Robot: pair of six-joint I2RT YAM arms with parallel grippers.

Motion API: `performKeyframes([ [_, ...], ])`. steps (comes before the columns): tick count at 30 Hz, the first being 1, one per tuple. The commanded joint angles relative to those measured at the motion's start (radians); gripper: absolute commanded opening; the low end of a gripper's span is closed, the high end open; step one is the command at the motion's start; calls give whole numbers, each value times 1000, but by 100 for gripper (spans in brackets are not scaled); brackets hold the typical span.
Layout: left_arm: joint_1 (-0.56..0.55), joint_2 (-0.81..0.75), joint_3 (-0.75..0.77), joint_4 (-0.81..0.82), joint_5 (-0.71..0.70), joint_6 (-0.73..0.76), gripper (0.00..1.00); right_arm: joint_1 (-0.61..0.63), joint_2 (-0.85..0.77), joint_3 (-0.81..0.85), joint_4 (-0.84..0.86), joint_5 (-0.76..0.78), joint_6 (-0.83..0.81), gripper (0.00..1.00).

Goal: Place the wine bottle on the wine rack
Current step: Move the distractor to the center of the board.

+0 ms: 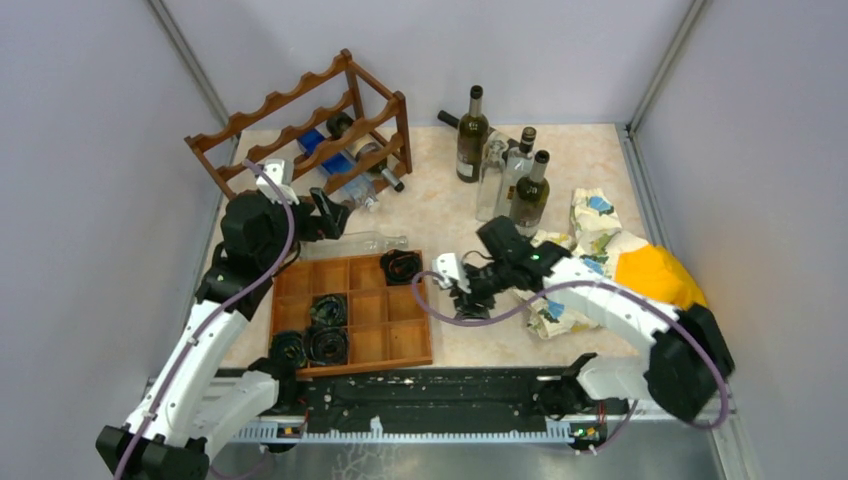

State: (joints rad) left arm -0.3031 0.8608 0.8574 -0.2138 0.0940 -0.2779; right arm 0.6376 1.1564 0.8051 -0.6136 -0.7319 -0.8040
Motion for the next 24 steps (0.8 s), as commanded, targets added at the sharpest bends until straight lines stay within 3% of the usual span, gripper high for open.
performKeyframes([
  [1,-4,-49,-12,-19,-1,-25,98,150,162,144,145,139,-33,52],
  [3,-4,-82,-26,-45,5,-41,98,181,237,194,182,150,-26,51],
  [12,-4,-231,-113,-152,-16,-109,98,275,456,280,271,202,68,17],
  [24,-4,-236,-131,-164,-78,-89,96,303,418,136,235,347,86,10],
])
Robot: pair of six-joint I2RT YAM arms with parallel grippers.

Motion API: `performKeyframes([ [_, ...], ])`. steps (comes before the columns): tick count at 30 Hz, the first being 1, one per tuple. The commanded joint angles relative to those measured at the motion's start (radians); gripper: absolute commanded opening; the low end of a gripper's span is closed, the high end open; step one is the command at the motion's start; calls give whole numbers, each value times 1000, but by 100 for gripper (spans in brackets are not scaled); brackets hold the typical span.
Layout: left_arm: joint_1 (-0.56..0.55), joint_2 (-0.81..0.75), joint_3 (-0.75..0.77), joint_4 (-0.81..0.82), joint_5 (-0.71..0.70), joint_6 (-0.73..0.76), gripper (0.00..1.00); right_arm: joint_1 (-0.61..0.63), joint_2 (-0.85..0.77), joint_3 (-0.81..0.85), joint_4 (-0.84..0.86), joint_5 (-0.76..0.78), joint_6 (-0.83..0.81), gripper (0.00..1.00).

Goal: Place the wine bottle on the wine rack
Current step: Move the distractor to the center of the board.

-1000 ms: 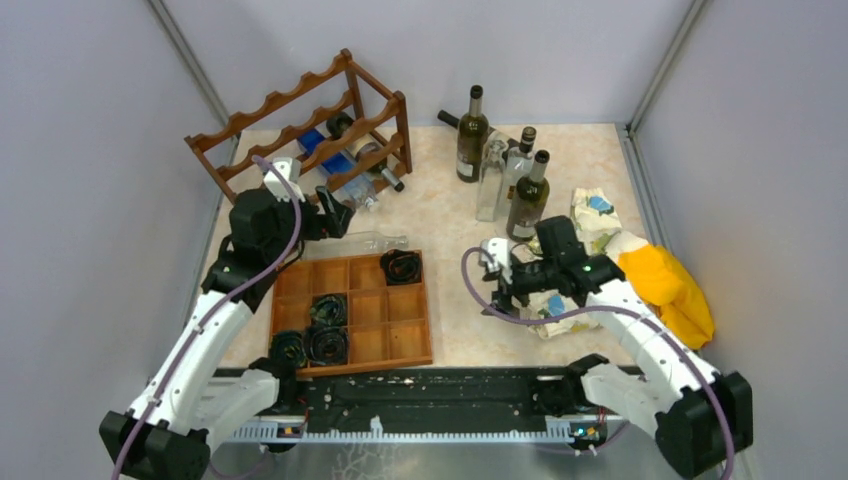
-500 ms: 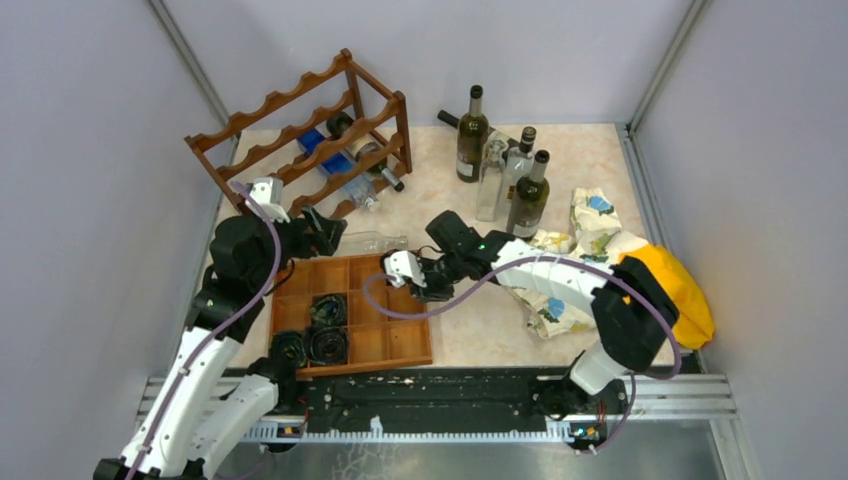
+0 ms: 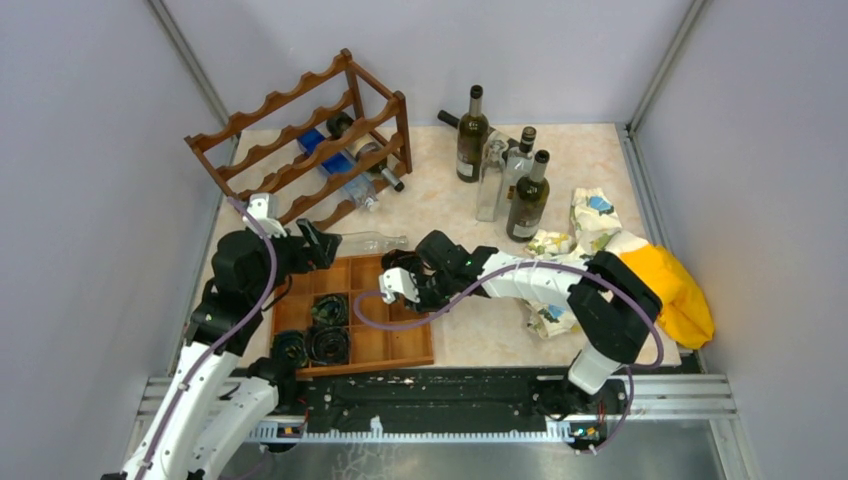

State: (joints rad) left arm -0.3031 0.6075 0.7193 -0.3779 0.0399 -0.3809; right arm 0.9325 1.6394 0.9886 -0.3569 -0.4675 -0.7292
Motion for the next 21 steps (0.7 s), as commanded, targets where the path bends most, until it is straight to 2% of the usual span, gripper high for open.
performKeyframes([
  [1,-4,24,10,3,-24,18,96,7,-77,-63,-25,103,20,10],
  [7,-4,45,15,20,-18,32,96,-50,-164,-137,-81,180,43,9],
  [16,-4,63,29,19,1,33,96,-297,-252,-202,-197,232,-61,9],
  [21,-4,67,32,17,5,33,96,-327,-322,-253,-248,220,-128,9],
])
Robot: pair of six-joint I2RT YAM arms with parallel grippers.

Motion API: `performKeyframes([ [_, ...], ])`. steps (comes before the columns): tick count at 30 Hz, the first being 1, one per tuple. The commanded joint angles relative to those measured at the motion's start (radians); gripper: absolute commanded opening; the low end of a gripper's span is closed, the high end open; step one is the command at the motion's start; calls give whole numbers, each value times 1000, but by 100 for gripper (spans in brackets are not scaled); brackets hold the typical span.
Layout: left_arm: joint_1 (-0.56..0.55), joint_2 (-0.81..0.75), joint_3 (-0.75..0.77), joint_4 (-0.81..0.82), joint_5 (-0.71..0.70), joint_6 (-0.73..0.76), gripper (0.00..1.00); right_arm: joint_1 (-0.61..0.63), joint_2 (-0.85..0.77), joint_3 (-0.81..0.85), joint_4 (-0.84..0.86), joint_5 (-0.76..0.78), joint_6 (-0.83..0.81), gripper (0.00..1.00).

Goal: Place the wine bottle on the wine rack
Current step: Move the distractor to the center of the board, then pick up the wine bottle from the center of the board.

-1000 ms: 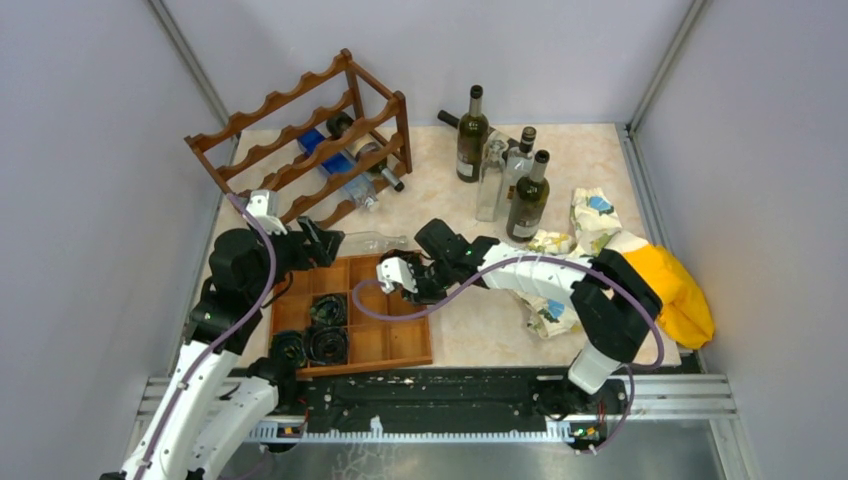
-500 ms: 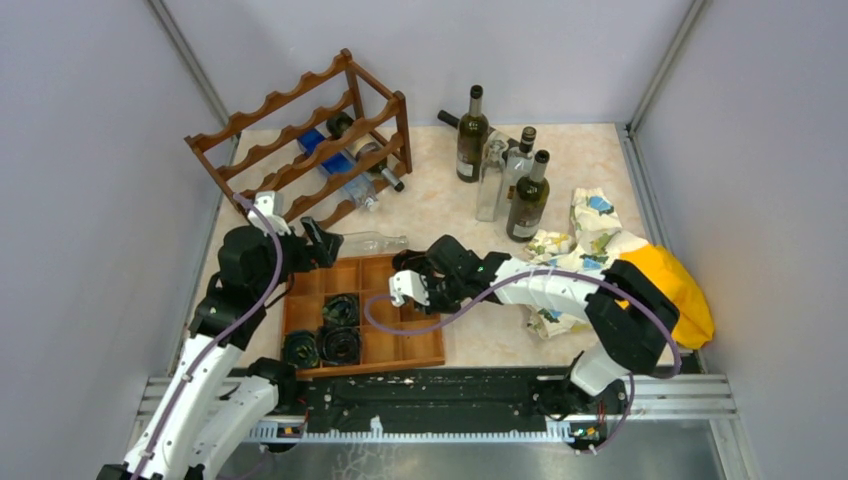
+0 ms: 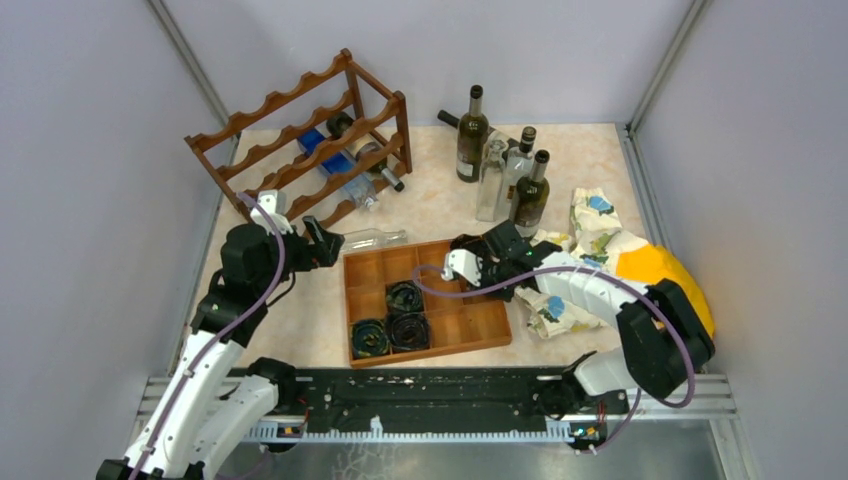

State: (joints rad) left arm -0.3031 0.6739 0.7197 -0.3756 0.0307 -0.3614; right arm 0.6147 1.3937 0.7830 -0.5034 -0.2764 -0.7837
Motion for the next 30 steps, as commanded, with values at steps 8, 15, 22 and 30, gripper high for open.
performKeyframes([
  [8,-4,2,4,7,31,-32,93,-63,-133,-58,-154,33,-85,11],
  [15,-4,-4,5,-17,17,-40,92,-89,-145,216,-257,-290,-131,35],
  [22,-4,-3,23,-56,-7,23,91,-42,37,365,-59,-491,-206,67],
  [30,-4,-58,-62,16,23,0,90,6,439,739,2,-445,-120,72],
])
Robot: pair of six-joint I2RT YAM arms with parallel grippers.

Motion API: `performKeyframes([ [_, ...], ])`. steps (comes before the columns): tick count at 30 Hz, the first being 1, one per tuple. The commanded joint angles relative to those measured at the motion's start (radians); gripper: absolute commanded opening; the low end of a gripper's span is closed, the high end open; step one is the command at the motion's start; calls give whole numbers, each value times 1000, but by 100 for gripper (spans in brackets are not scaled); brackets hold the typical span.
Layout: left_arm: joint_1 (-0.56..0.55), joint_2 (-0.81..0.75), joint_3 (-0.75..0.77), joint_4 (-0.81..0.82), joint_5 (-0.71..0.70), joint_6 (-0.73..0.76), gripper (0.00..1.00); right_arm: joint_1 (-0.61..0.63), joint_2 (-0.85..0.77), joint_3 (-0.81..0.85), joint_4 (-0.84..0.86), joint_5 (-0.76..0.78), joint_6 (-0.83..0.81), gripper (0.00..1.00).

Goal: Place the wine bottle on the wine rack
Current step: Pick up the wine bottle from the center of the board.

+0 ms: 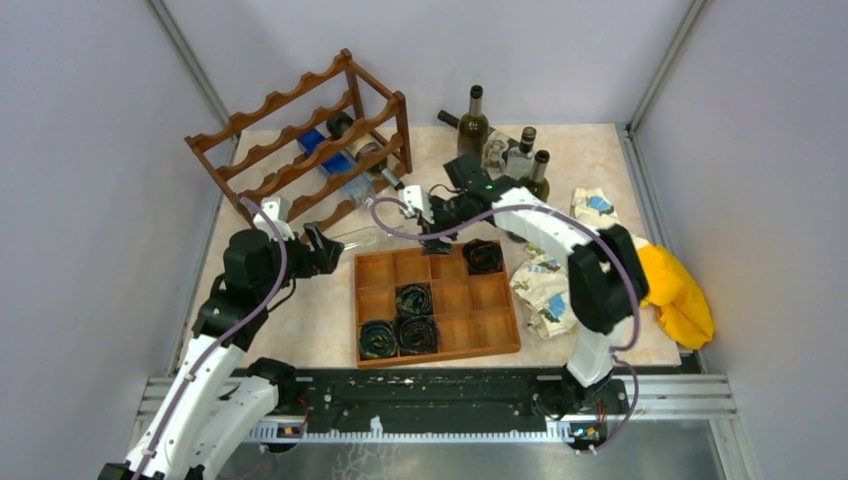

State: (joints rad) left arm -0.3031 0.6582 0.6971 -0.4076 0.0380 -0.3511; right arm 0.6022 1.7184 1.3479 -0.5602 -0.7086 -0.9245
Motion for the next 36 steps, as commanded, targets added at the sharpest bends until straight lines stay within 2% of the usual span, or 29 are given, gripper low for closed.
performKeyframes([
  [1,-4,-55,-55,51,12,-19,90,27,162,212,56,14,1,73],
  [5,-4,-83,-100,53,-20,-79,89,39,282,333,41,76,-94,72],
  [10,-4,-67,-118,55,-87,-189,89,41,422,490,-78,102,-220,65],
  [15,-4,-39,-147,89,-104,-236,88,50,476,528,-123,69,-264,64],
  [23,-4,-29,-164,92,-133,-277,87,79,535,521,-85,73,-203,63],
  [30,-4,-26,-174,93,-142,-291,87,103,588,556,-68,96,-150,57],
  [33,-4,-26,-171,91,-142,-290,87,113,604,560,-61,107,-134,52],
  [36,-4,-29,-172,84,-141,-295,87,121,609,563,-49,105,-103,41],
])
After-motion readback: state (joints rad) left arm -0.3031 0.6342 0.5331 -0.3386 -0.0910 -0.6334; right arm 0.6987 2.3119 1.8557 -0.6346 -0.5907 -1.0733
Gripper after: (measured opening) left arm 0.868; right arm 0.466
